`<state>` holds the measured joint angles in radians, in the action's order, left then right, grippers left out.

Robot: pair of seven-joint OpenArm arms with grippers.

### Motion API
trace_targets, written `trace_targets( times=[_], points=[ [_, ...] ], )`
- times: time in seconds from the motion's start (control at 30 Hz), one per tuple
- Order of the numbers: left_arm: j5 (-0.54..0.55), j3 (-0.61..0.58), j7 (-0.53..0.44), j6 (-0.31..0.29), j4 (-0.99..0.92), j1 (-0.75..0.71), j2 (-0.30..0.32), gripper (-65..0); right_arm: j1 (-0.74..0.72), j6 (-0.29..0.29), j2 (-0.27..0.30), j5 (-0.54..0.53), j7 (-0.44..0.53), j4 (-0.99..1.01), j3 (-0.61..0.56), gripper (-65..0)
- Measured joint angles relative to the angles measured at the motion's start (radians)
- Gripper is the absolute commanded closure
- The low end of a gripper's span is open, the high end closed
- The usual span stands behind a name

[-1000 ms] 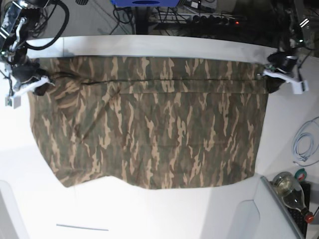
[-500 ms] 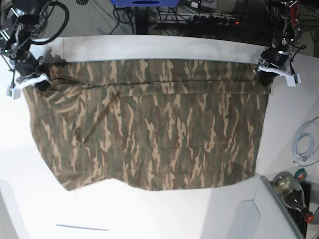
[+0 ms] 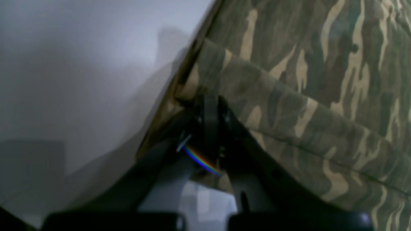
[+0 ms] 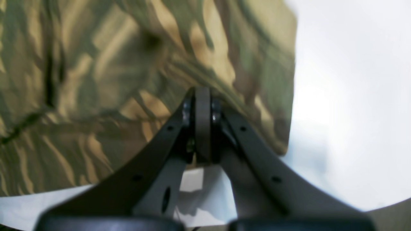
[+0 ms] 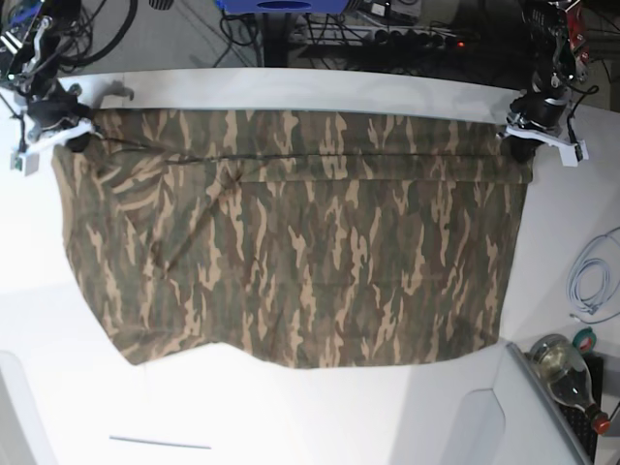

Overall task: Layout the t-shirt on the table in an organized manner, then fold the t-shirt properly
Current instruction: 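Grasp the folded edge corners with both grippers and pull them apart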

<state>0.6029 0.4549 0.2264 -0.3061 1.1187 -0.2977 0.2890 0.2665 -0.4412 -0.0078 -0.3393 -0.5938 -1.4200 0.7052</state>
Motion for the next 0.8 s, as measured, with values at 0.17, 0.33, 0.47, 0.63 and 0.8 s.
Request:
trace_targets(
  times=[0.17, 0.33, 0.47, 0.63, 0.8],
  points=[
    [0.002, 0.0, 0.005, 0.01, 0.131, -0.029, 0.0, 0.0, 0.014, 0.0, -0.005, 0.005, -0.017, -0.085, 0.0, -0.2],
    [0.001, -0.008, -0.002, 0.01, 0.201, -0.025, 0.0, 0.0, -0.058, 0.065, 0.005, 0.1, -0.001, -0.058, -0.003, 0.0],
    [0.001, -0.012, 0.02, 0.01, 0.178, -0.019, -0.006, 0.0, -0.088, 0.075, -0.001, 0.232, -0.001, 0.01, -0.005, 0.0],
    [-0.04, -0.011, 0.022, 0.013, 0.051, 0.033, 0.0, 0.0, -0.083, 0.078, 0.0, 0.258, 0.002, 0.053, -0.005, 0.0],
    [-0.221, -0.008, 0.023, 0.01, 0.021, 0.062, -0.018, 0.0, -0.024, 0.08, -0.017, 0.243, 0.035, 0.035, -0.005, 0.0]
  ],
)
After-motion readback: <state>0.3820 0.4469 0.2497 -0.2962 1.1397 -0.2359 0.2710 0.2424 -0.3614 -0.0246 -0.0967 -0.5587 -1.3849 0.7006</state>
